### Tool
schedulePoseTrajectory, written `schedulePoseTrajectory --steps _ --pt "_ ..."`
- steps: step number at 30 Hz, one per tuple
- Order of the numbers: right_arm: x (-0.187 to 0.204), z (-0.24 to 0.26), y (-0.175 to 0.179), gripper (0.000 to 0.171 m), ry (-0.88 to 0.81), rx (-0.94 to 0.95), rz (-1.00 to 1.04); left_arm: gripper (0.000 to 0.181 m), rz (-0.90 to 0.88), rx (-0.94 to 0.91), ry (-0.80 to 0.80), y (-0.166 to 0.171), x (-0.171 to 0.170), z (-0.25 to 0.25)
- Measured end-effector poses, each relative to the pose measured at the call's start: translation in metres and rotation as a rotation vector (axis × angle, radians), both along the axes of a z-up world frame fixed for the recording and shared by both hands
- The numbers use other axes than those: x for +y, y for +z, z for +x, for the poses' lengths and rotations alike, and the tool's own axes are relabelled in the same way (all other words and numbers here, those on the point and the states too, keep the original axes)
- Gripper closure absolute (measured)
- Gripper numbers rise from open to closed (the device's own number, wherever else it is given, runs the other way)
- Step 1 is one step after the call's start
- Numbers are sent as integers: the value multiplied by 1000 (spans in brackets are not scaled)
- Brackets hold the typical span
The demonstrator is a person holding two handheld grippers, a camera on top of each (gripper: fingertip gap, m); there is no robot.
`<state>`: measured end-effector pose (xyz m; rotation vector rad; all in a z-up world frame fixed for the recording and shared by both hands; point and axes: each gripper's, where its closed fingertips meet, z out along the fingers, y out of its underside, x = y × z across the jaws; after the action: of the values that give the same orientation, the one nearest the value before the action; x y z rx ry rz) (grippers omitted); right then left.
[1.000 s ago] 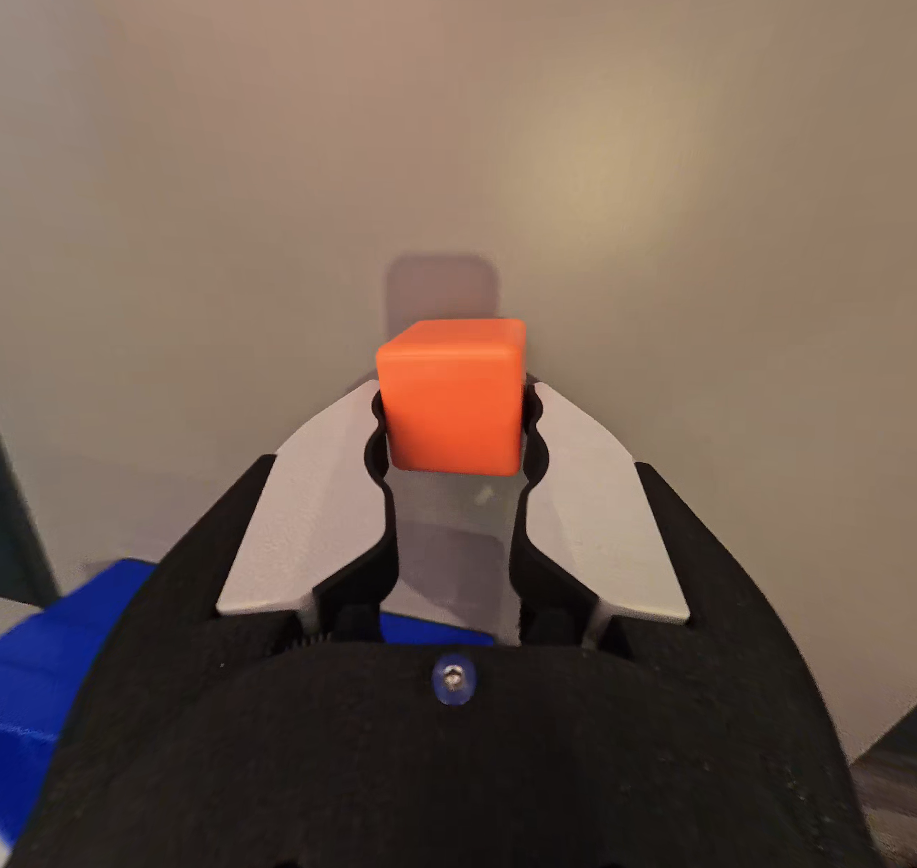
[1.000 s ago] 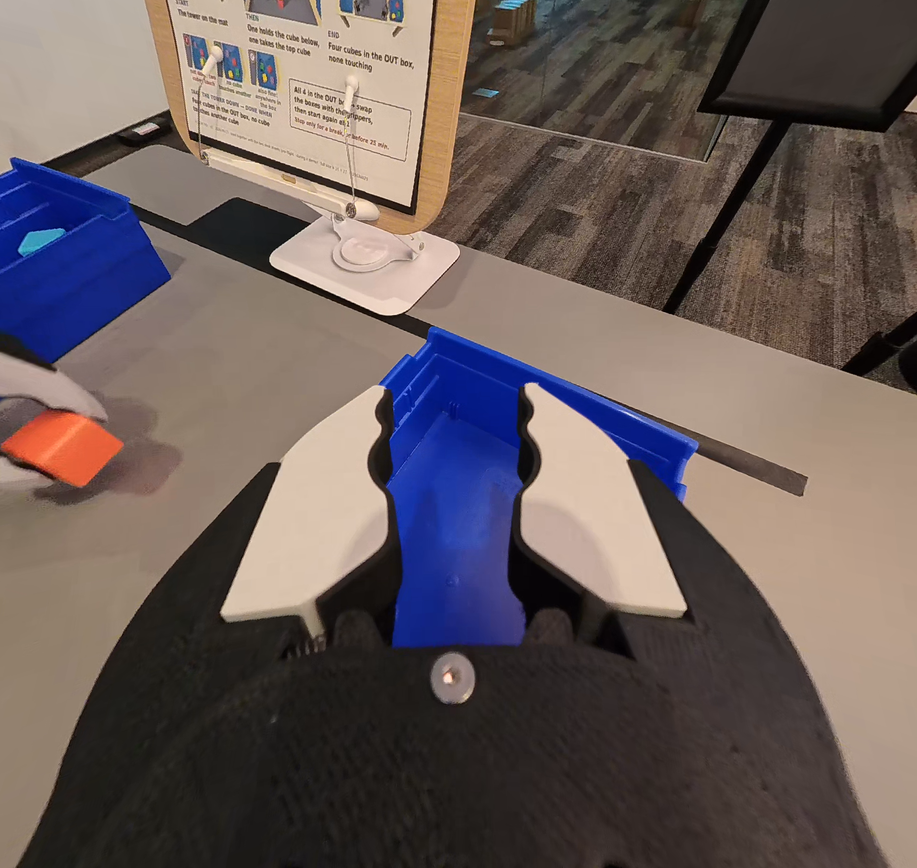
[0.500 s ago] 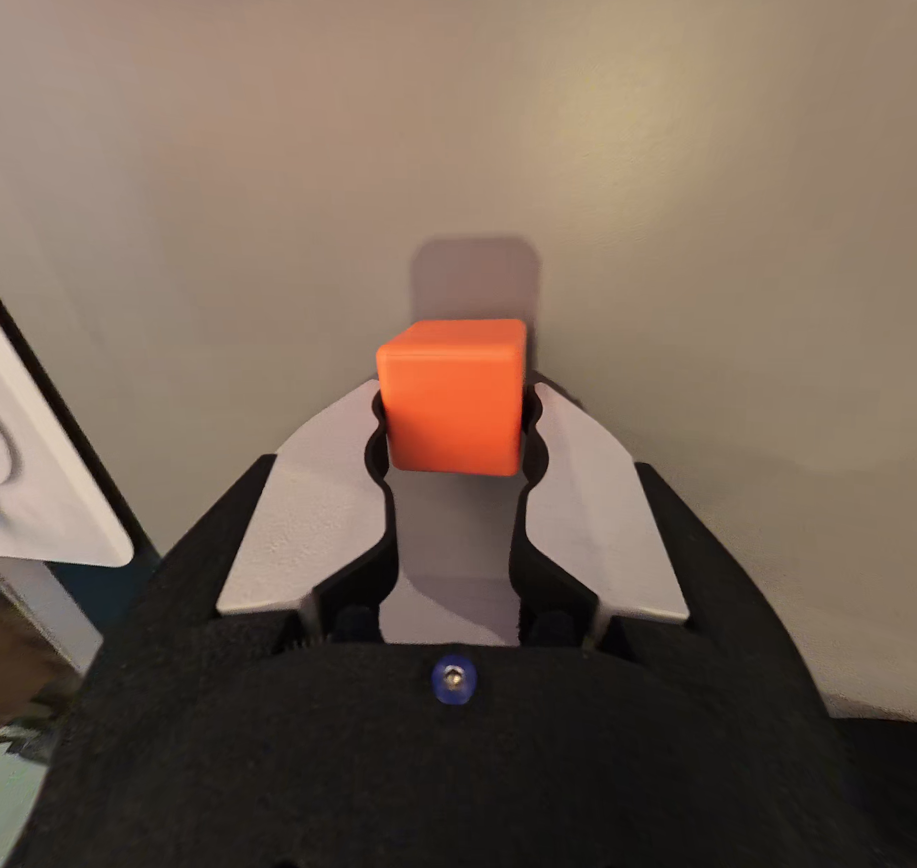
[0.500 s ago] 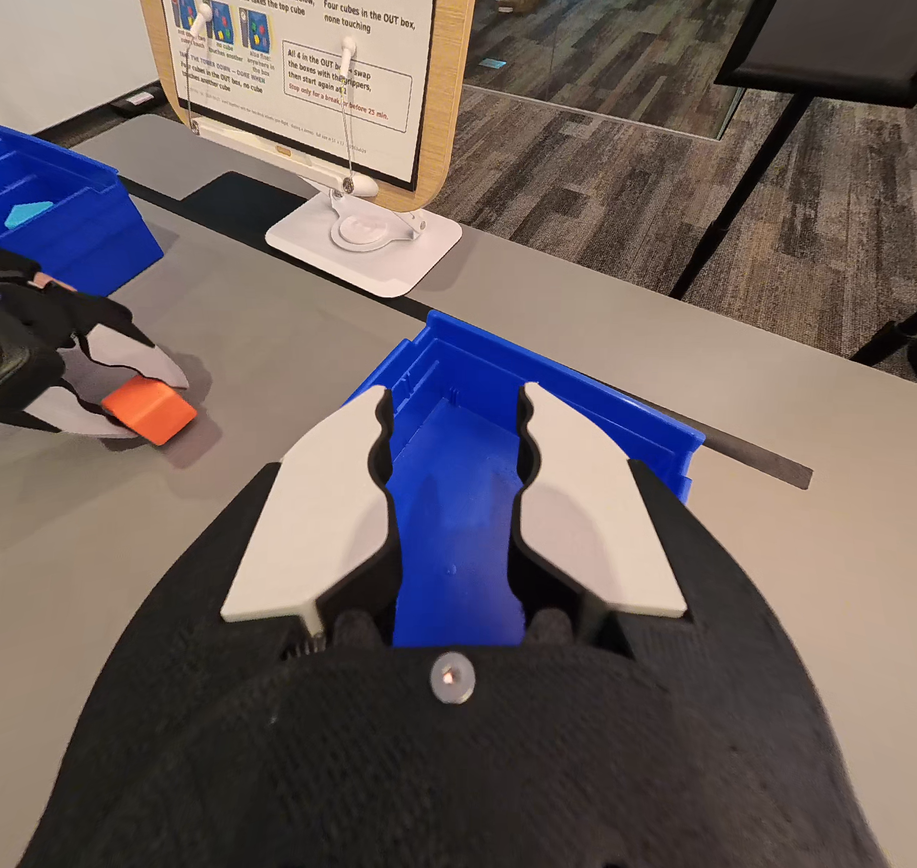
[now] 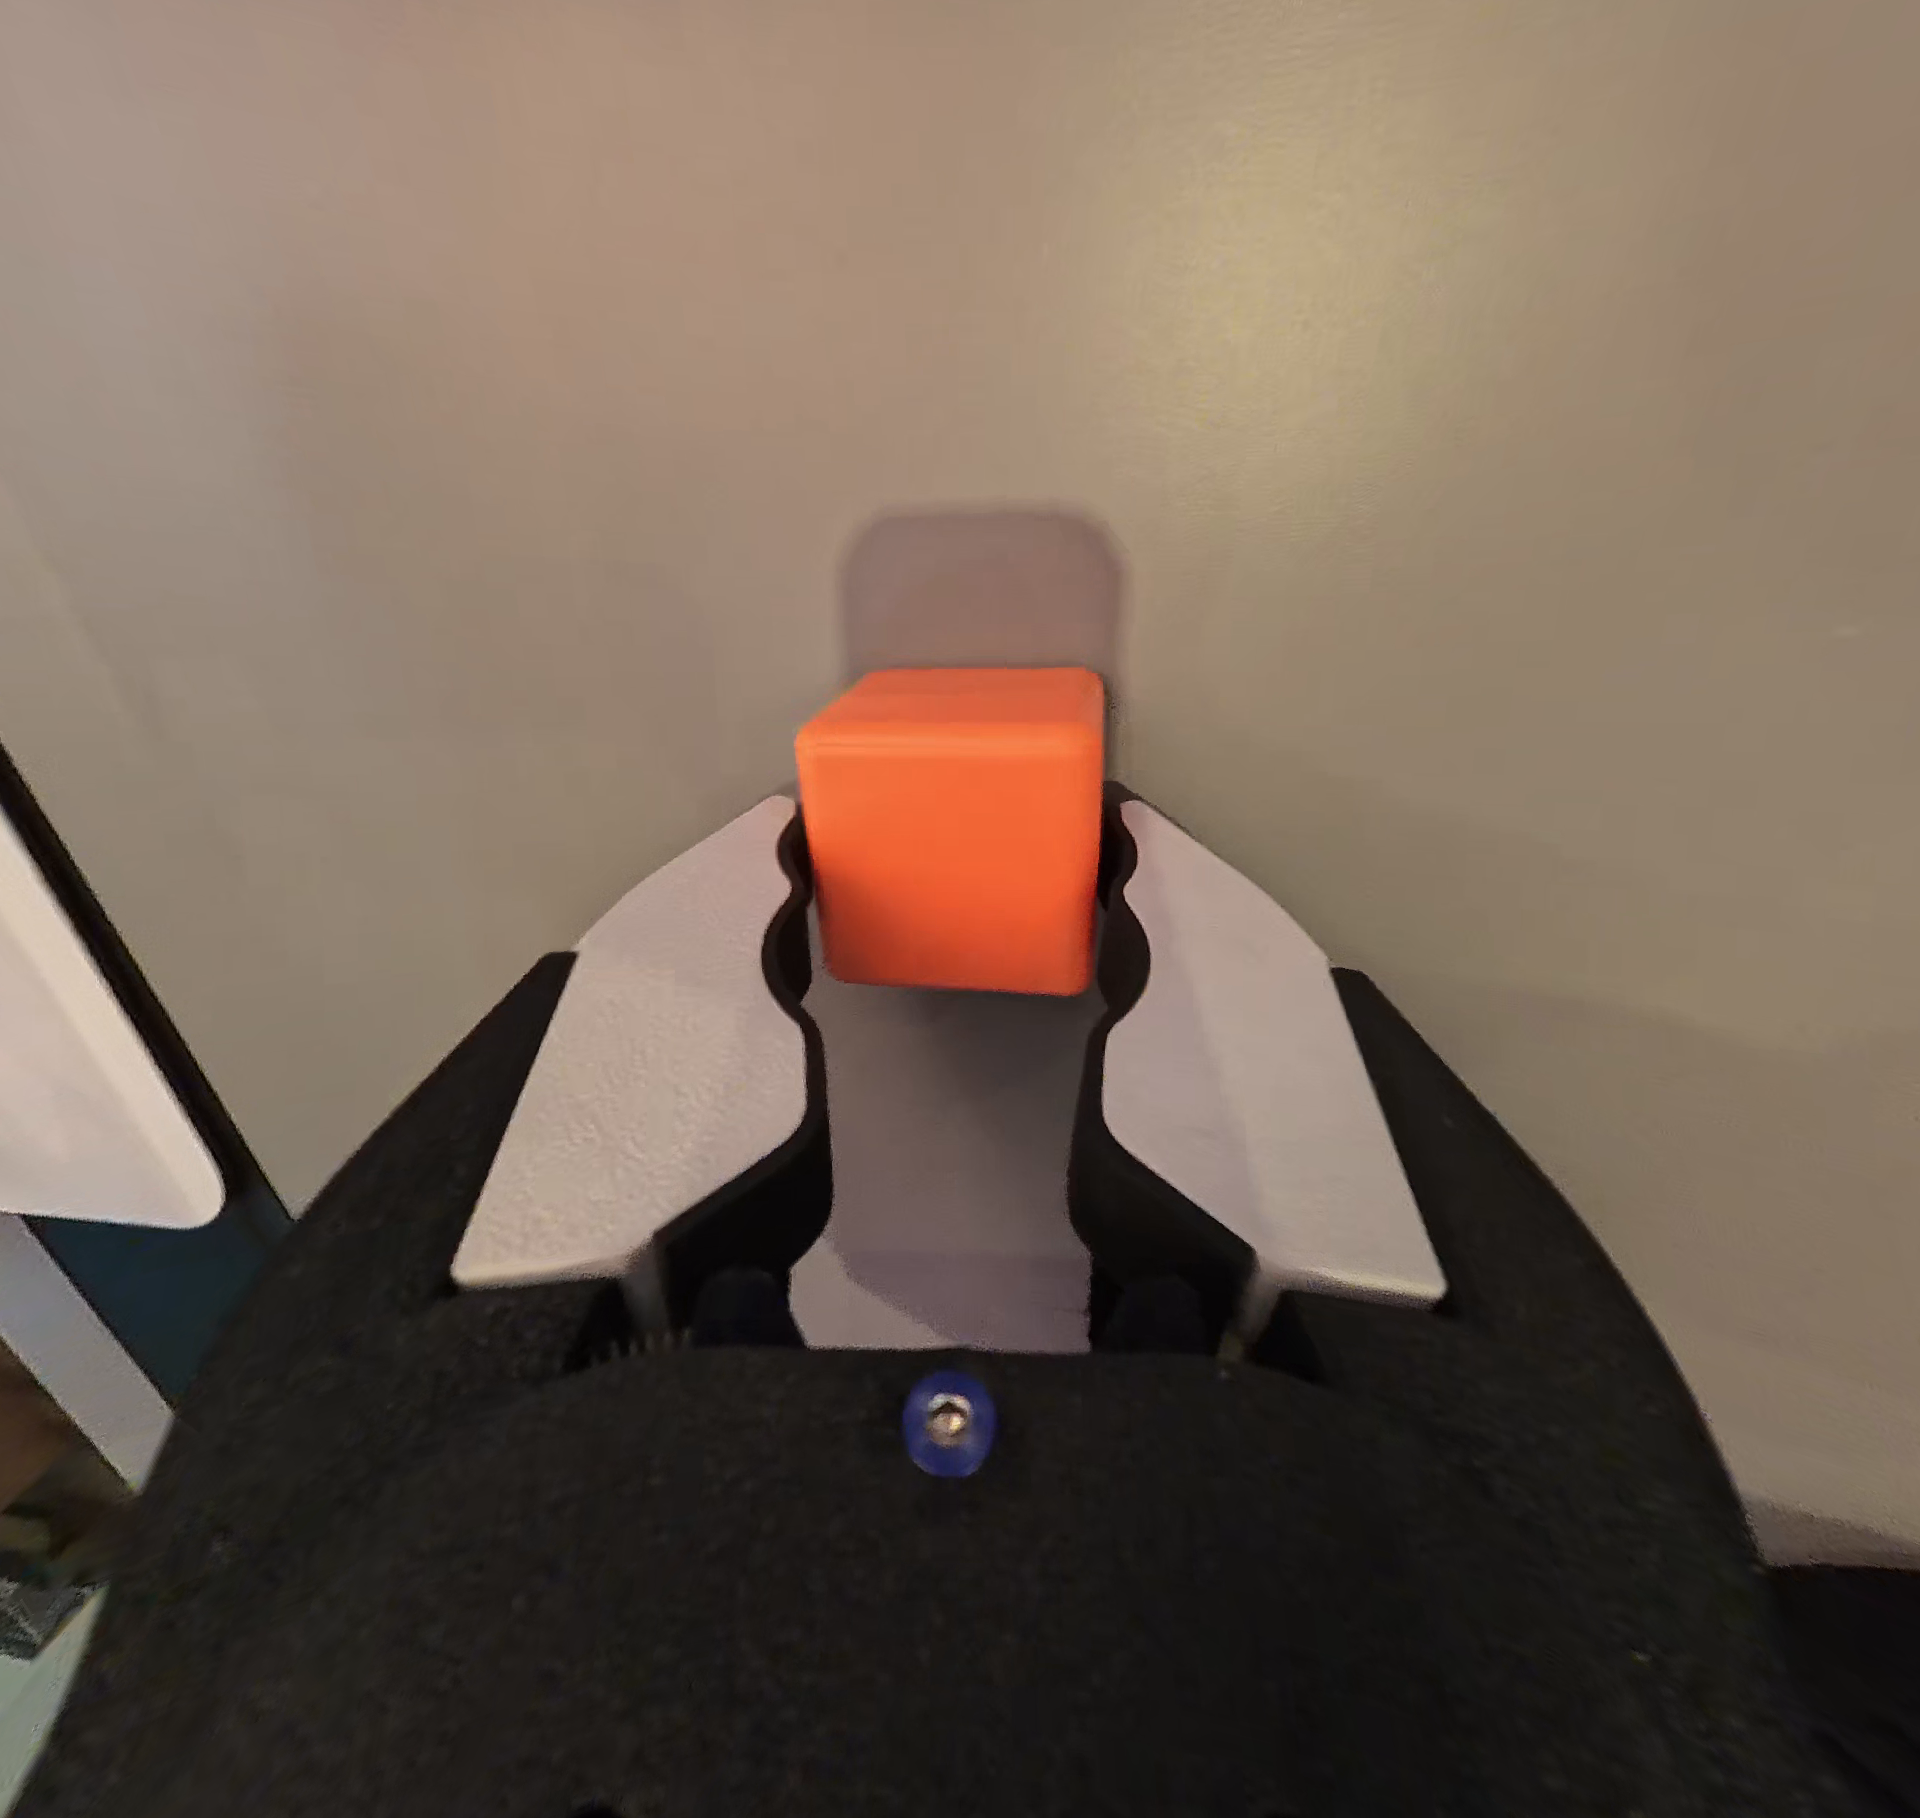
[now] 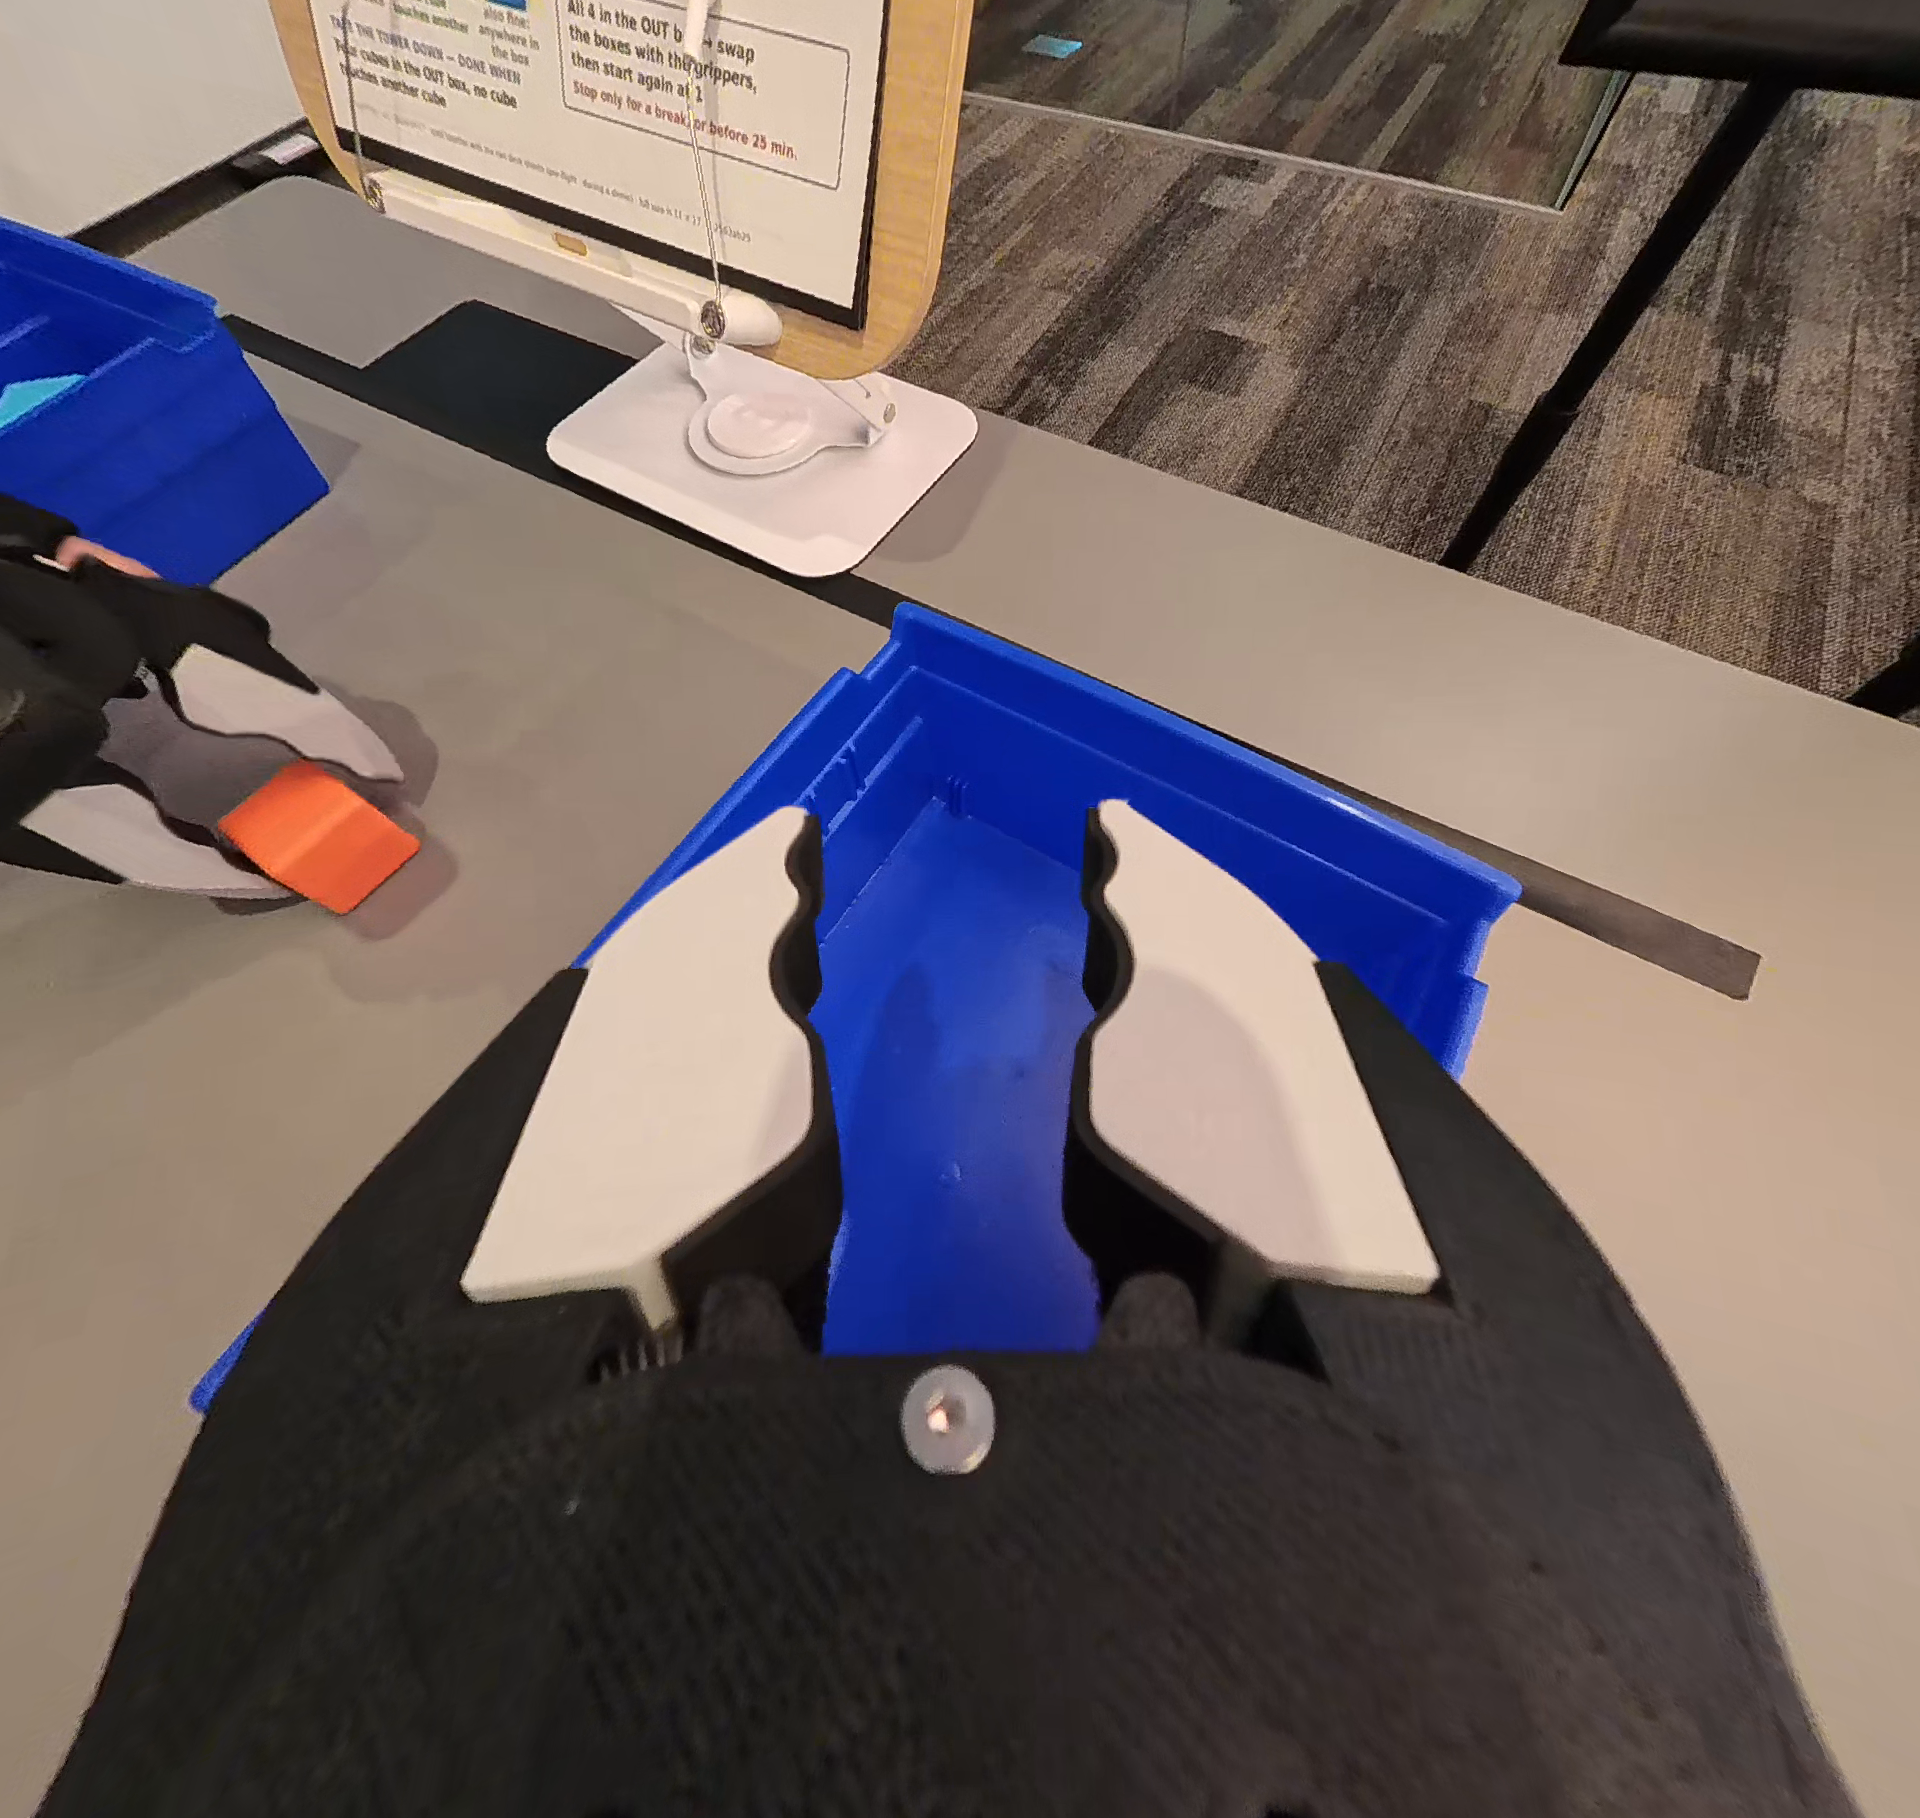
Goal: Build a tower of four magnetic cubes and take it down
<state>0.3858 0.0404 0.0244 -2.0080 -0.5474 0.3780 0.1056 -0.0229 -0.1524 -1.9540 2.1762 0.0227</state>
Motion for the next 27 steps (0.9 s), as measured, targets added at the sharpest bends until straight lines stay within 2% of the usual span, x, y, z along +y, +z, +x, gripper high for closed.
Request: schedulePoseTrajectory --steps 1,4,6,8,11,13,15,17,18,20,22,24,27 --pt "0 0 -1 122 -1 -2 -1 123 10 -8 11 2 2 0" --pt "0 2 -1 122 0 6 0 122 38 -62 39 25 2 -3" --pt "-1 4 0 122 1 15 2 129 75 -199 64 64 -4 -2" --pt "-2 8 1 122 -2 32 5 131 139 -401 97 117 -12 -6" --pt "-2 14 4 122 -12 61 10 112 248 -560 250 178 -14 -56" --pt "-1 16 4 122 -14 74 6 101 278 -535 397 189 -12 -111" --pt "0 18 2 122 -17 77 -2 101 292 -408 561 177 -8 -177" --pt "1 17 0 122 -17 73 -9 99 227 -244 727 148 -14 -237" --pt "1 16 -2 122 -13 70 -13 96 200 -146 759 132 -20 -262" --pt "1 14 -5 122 -4 59 -23 98 253 40 693 108 -28 -301" --pt "1 13 -9 122 -2 43 -36 106 229 173 601 86 -42 -325" --pt "2 11 -12 122 2 26 -39 101 171 214 572 70 -50 -333" --pt "2 9 -14 122 12 13 -44 106 175 299 478 58 -52 -345"
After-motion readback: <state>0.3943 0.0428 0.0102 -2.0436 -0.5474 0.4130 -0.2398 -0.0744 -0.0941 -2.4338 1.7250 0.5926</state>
